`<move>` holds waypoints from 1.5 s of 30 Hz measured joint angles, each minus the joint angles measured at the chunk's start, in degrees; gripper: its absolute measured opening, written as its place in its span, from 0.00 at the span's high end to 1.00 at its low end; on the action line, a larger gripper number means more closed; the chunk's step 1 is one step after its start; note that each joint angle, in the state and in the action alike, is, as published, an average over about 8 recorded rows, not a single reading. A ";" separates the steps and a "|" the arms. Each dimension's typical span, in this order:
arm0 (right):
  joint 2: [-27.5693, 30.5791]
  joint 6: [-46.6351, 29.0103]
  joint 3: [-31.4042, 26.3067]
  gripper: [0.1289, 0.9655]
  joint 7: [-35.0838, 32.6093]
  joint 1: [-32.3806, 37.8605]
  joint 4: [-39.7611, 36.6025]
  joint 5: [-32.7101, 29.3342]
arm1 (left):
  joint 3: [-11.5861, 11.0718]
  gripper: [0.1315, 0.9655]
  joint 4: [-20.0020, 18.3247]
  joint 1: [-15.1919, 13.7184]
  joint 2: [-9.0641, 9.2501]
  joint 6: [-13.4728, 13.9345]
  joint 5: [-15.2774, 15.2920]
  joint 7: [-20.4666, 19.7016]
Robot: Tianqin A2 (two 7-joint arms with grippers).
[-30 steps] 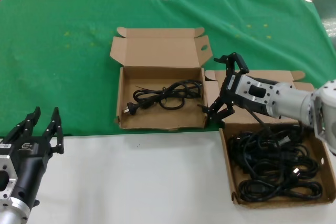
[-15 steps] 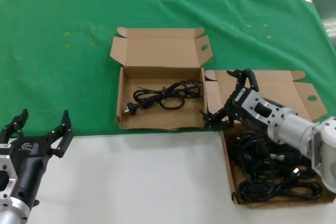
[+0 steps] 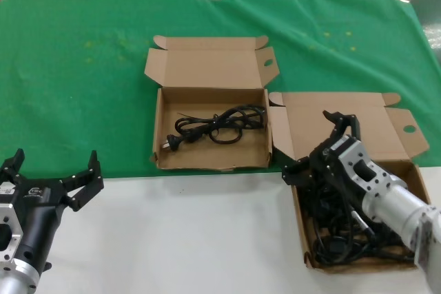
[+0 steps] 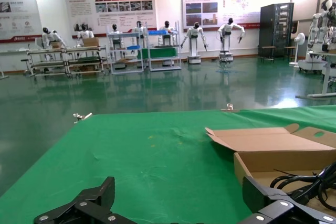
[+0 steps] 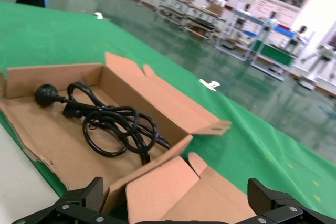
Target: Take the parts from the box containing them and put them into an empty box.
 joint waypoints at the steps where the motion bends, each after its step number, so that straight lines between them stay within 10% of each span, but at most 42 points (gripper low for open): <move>1: 0.08 0.55 0.22 0.00 0.67 -0.97 1.07 0.20 | 0.00 0.22 0.00 0.00 0.00 0.00 0.00 0.00; 13: 1.02 7.13 2.84 0.00 8.64 -12.44 13.80 2.53 | 0.00 0.04 0.00 0.00 0.00 0.00 0.00 -0.01; 45: 2.71 18.91 7.52 0.00 22.92 -32.99 36.60 6.70 | 0.00 0.00 0.00 0.00 0.00 0.00 -0.01 -0.01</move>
